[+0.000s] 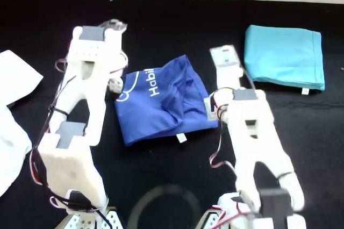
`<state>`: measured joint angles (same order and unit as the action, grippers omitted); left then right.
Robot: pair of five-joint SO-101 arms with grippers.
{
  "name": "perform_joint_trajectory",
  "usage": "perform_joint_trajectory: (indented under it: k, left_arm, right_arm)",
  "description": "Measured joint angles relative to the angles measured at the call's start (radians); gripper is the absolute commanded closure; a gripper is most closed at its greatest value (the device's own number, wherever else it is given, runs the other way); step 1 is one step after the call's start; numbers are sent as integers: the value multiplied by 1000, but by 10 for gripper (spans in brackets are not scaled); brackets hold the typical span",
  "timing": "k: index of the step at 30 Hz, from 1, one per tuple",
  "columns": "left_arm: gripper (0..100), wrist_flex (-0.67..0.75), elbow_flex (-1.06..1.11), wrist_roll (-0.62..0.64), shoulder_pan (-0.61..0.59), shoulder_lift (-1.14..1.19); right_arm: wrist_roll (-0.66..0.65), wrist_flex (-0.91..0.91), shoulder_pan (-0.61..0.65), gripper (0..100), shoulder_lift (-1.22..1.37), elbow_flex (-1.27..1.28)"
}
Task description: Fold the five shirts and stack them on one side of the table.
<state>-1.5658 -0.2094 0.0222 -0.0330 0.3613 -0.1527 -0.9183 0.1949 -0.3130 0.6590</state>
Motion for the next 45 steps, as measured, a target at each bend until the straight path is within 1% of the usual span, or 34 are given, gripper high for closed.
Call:
perform_joint_trajectory:
  k: [2,5,9,12,13,18,22,27,32,39,45]
  left_arm:
    - [991,75,100,18,15,-14]
    - [991,170,233,25,48,-26]
    - [991,262,371,25,52,-51]
    - [991,311,445,25,34,-72]
    - [991,321,460,25,25,-81]
    - [991,328,497,26,-18,-126]
    - [991,328,497,26,-21,-167]
    - [991,328,497,26,-21,-189]
    - [991,334,497,26,-21,-189]
    - [991,377,503,26,-21,-189]
    - [991,381,503,26,-21,-189]
  right_arm:
    - [0,0,38,920,-25,-5]
    - [0,-2,95,920,-5,-63]
    - [0,-17,180,922,130,-221]
    - [6,-60,229,970,252,-364]
    - [23,-69,242,991,290,-407]
    - [106,-78,276,992,473,-606]
    - [117,-78,310,992,568,-703]
    - [117,-78,348,992,660,-756]
    - [117,-97,328,992,726,-758]
    - [117,-252,186,992,727,-763]
    - [112,-388,74,992,724,-793]
